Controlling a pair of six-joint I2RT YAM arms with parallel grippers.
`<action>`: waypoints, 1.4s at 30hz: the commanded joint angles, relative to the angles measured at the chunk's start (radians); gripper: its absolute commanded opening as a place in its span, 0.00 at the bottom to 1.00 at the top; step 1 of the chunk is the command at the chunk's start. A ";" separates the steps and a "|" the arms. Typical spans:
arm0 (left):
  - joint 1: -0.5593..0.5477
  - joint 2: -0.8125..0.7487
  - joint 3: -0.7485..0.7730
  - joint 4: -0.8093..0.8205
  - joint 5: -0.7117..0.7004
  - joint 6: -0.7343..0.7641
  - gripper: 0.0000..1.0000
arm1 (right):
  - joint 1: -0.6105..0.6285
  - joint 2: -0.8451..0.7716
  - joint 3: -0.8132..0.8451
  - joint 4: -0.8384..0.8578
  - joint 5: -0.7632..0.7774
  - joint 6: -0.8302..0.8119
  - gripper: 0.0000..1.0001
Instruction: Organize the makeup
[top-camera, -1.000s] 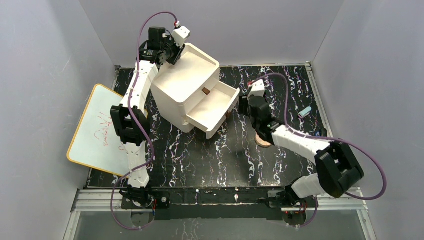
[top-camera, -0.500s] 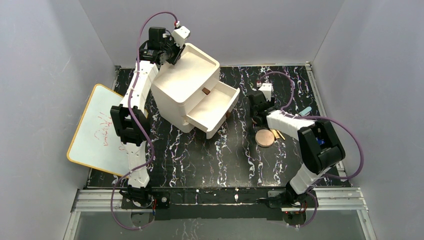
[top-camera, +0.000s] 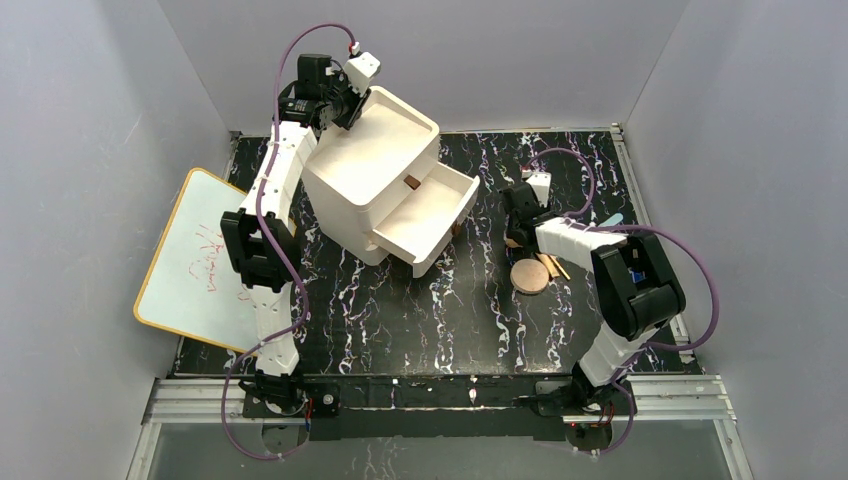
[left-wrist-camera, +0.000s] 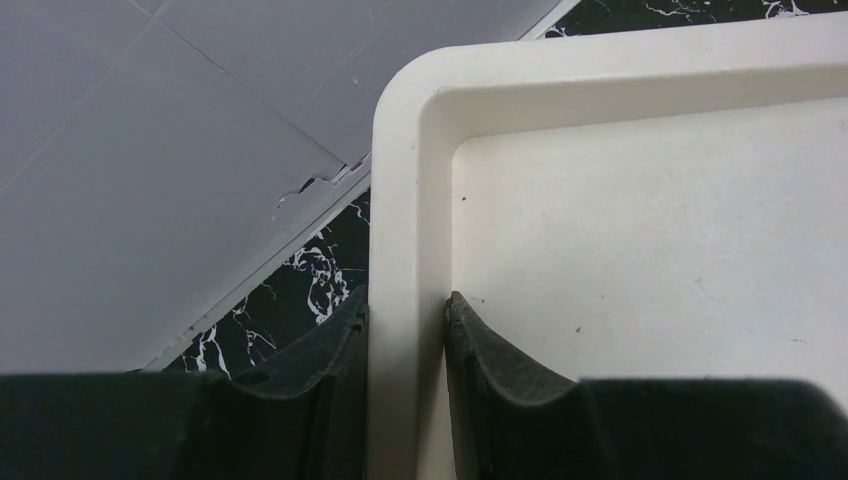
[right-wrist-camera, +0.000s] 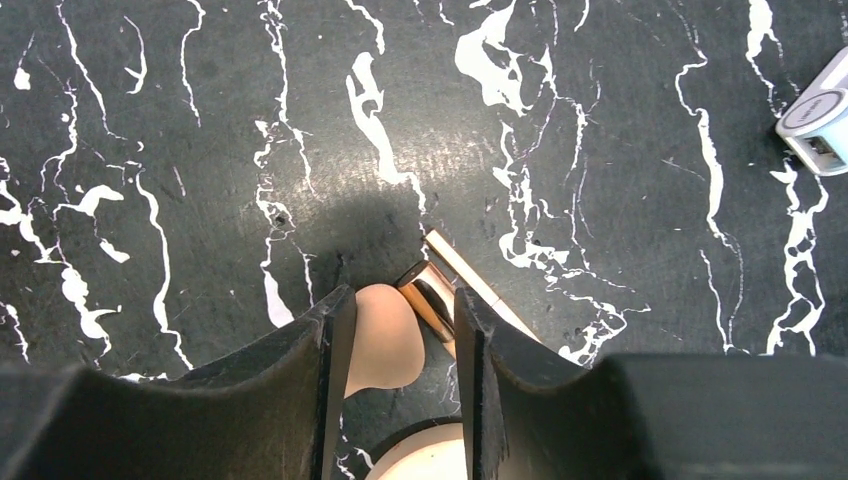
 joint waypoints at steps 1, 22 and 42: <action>-0.044 0.076 -0.072 -0.184 0.015 0.016 0.00 | -0.002 0.003 0.028 0.018 -0.020 0.019 0.48; -0.043 0.072 -0.075 -0.181 0.012 0.017 0.00 | -0.002 -0.073 0.081 -0.031 -0.031 -0.014 0.01; -0.049 0.079 -0.067 -0.185 0.009 0.015 0.00 | 0.157 -0.178 0.430 -0.052 -0.061 -0.108 0.01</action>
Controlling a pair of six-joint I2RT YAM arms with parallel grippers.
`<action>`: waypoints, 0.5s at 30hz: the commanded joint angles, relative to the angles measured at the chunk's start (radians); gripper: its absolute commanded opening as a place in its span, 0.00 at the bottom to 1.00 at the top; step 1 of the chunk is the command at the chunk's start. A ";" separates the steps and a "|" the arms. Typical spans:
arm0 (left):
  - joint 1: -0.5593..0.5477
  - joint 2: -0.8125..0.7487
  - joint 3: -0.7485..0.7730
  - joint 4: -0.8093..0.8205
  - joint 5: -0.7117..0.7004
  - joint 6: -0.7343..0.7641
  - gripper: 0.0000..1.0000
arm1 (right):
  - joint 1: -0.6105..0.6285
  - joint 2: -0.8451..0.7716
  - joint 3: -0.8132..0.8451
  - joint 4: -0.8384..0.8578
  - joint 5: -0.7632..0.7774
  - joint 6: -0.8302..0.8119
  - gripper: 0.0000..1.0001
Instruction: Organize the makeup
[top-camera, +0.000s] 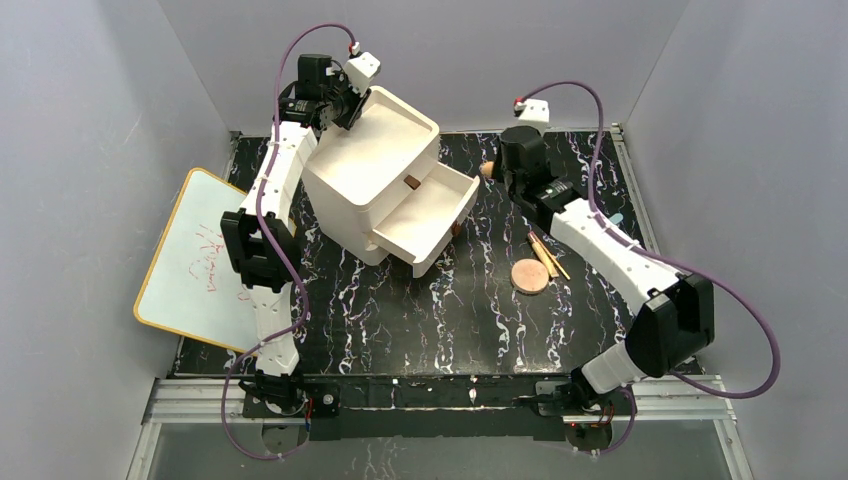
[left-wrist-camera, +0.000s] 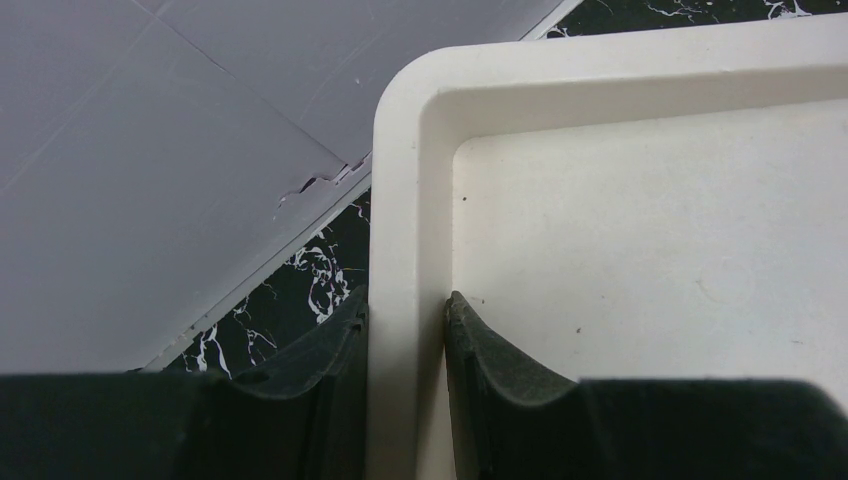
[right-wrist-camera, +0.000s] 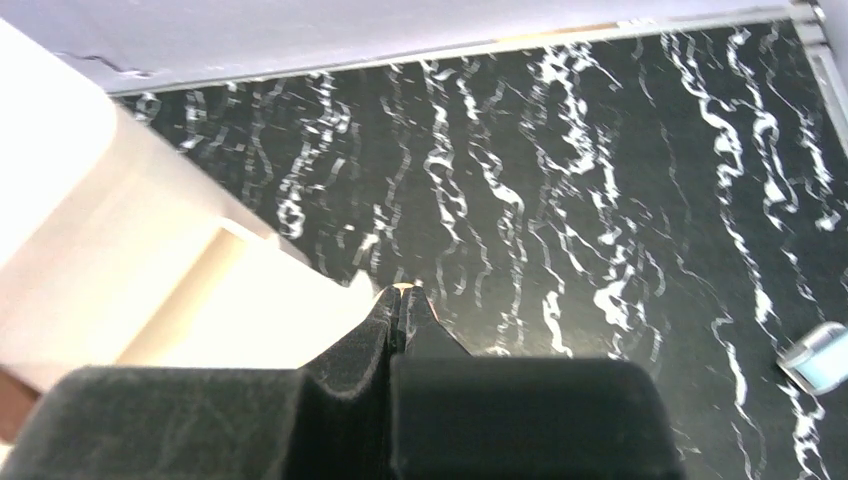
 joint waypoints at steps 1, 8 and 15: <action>-0.048 0.080 -0.063 -0.190 0.016 0.016 0.00 | 0.062 0.057 0.111 0.017 -0.003 -0.024 0.01; -0.052 0.082 -0.064 -0.190 0.011 0.018 0.00 | 0.143 0.172 0.193 0.034 -0.004 -0.015 0.01; -0.053 0.082 -0.065 -0.192 0.013 0.021 0.00 | 0.159 0.228 0.209 0.031 -0.058 -0.003 0.28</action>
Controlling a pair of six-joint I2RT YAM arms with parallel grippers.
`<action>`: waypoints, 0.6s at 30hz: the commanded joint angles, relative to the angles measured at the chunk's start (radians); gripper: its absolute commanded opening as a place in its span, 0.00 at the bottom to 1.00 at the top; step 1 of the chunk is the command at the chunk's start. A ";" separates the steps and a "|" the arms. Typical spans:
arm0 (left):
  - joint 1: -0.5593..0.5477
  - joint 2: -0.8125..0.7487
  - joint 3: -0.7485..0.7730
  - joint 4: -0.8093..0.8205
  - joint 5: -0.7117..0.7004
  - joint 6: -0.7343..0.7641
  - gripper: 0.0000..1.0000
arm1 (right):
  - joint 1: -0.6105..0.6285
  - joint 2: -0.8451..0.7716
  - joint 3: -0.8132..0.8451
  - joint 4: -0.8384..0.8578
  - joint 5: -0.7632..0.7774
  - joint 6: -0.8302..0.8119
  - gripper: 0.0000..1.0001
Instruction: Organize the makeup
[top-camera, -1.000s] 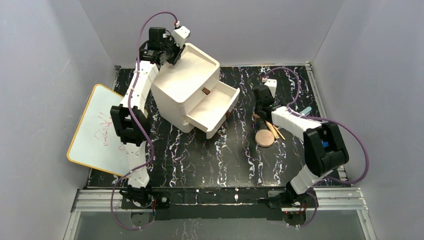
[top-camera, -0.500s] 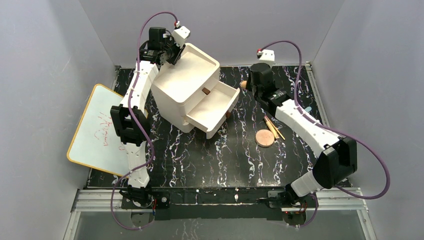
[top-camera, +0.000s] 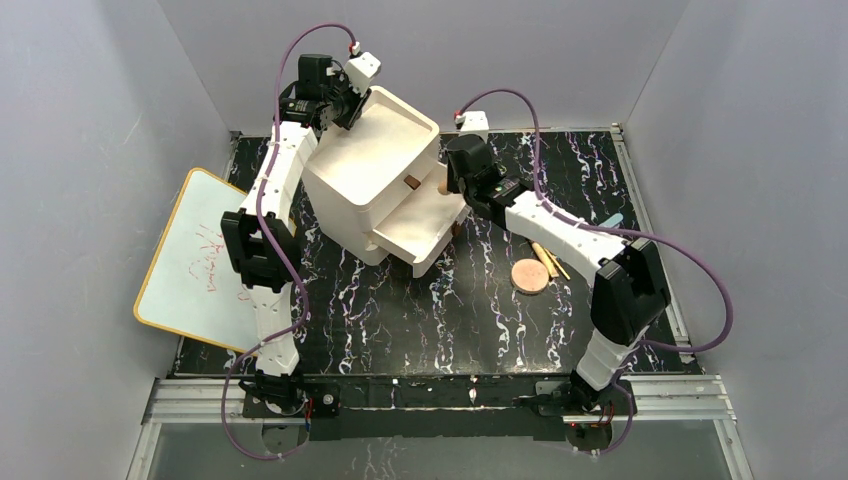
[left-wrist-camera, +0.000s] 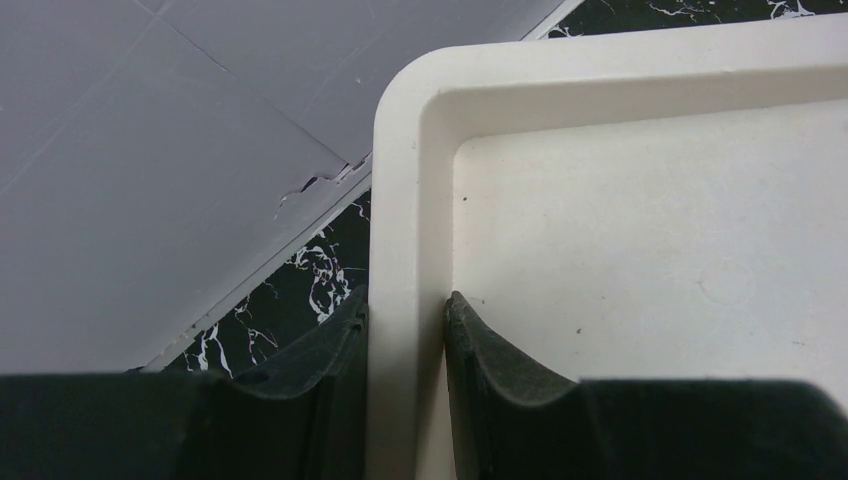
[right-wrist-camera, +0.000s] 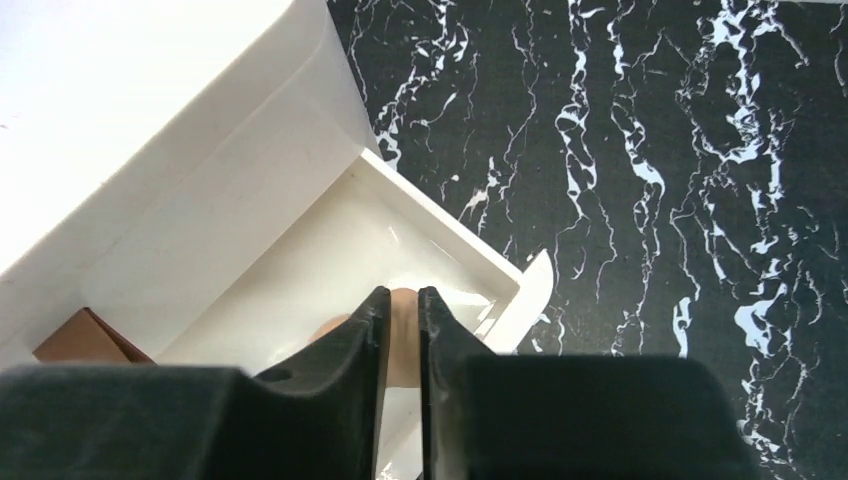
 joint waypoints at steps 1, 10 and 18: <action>-0.051 0.080 -0.065 -0.192 0.019 0.021 0.00 | 0.000 -0.005 0.056 0.023 -0.026 -0.003 0.38; -0.052 0.079 -0.067 -0.192 0.020 0.022 0.00 | 0.000 -0.168 -0.038 0.108 0.034 -0.126 0.53; -0.051 0.082 -0.062 -0.188 0.024 0.019 0.00 | -0.006 -0.357 -0.287 -0.031 0.125 -0.057 0.68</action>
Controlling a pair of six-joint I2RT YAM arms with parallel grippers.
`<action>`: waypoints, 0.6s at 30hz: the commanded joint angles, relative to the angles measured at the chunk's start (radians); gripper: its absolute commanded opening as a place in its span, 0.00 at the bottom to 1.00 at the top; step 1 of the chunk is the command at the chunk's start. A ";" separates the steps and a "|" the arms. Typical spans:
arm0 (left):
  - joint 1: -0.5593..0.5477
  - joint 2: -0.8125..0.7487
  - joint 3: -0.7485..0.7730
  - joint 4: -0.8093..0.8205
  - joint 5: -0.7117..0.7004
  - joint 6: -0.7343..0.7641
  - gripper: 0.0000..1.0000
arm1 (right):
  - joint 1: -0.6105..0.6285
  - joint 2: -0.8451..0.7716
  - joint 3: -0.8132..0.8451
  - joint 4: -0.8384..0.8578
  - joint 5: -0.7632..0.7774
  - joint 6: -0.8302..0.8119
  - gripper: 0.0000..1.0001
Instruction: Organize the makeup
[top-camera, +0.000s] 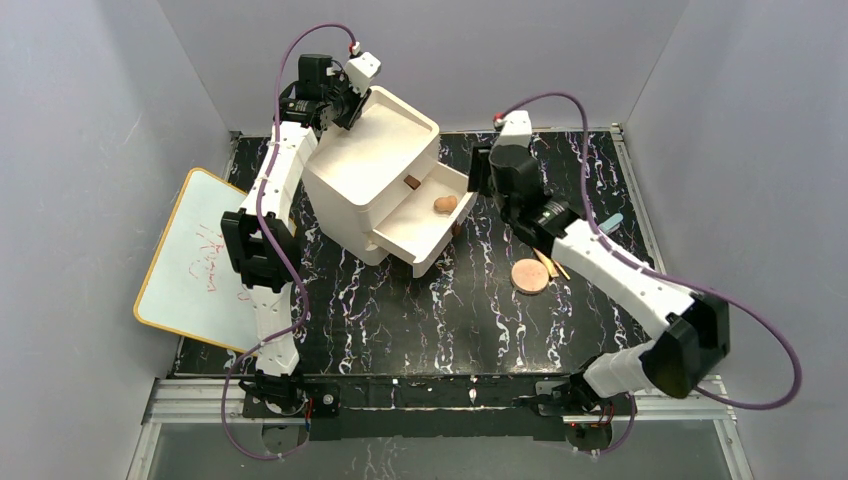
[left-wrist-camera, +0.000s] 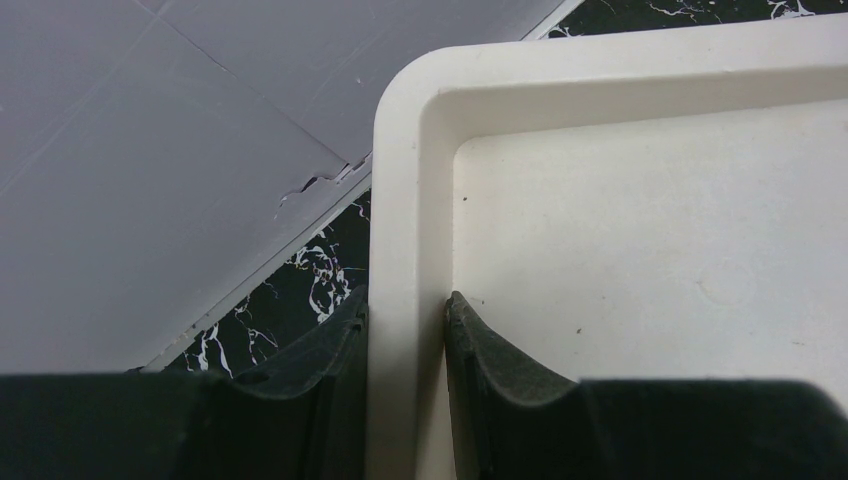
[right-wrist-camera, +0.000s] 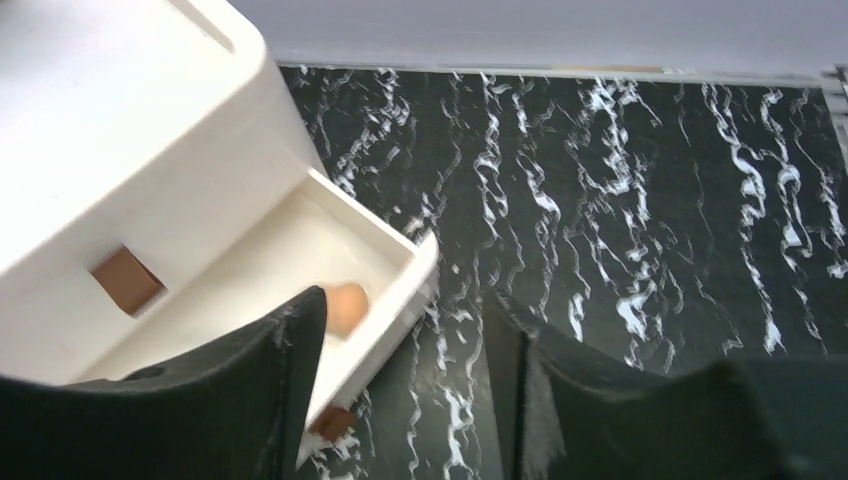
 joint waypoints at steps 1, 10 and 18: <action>-0.052 0.083 -0.061 -0.188 0.026 0.017 0.00 | -0.014 -0.093 -0.166 -0.101 0.068 0.086 0.71; -0.061 0.085 -0.056 -0.189 0.024 0.015 0.00 | -0.046 -0.180 -0.440 -0.239 -0.046 0.370 0.68; -0.070 0.070 -0.071 -0.182 0.001 0.018 0.00 | -0.047 -0.099 -0.485 -0.232 -0.059 0.406 0.59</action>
